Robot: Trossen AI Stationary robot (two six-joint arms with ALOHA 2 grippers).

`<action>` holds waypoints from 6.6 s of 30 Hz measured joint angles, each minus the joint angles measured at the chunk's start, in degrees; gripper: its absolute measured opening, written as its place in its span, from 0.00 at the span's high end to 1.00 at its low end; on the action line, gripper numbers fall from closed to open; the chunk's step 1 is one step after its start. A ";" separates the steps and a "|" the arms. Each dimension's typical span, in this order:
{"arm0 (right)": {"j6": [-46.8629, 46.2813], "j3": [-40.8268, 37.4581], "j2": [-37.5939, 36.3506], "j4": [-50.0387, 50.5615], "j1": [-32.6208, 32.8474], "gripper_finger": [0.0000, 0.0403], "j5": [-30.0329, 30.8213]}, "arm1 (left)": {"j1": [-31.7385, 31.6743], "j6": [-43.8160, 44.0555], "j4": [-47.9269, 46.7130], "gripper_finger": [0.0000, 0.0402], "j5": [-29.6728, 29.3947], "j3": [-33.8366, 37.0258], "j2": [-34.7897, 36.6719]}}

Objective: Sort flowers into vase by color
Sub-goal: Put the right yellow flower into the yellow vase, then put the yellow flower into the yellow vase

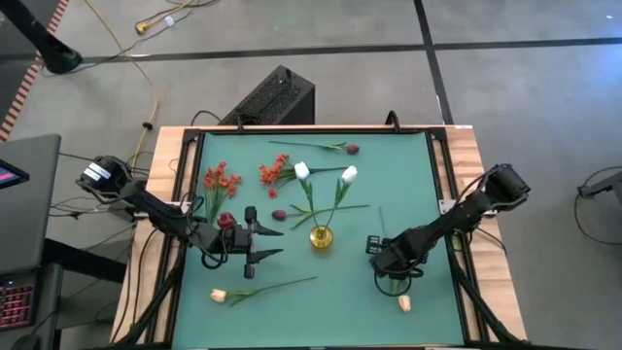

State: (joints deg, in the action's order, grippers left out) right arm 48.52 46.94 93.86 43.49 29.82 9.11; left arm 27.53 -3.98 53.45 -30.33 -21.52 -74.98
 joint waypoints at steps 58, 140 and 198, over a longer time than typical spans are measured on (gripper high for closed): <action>-38.06 3.90 -13.07 -67.38 -16.84 0.96 -7.45 | 0.17 3.34 -1.86 0.56 1.77 -0.04 -0.02; -79.71 13.70 -1.15 -41.70 2.01 0.51 6.70 | 5.52 3.96 -24.60 0.56 14.85 -9.78 -0.02; -70.04 47.49 38.61 -29.85 -5.73 0.91 1.28 | 6.49 2.04 -29.59 0.56 8.48 -11.04 -0.02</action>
State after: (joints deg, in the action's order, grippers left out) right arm -21.52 94.43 132.48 13.64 24.10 10.39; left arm 34.02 -1.93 23.86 -21.85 -32.56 -75.00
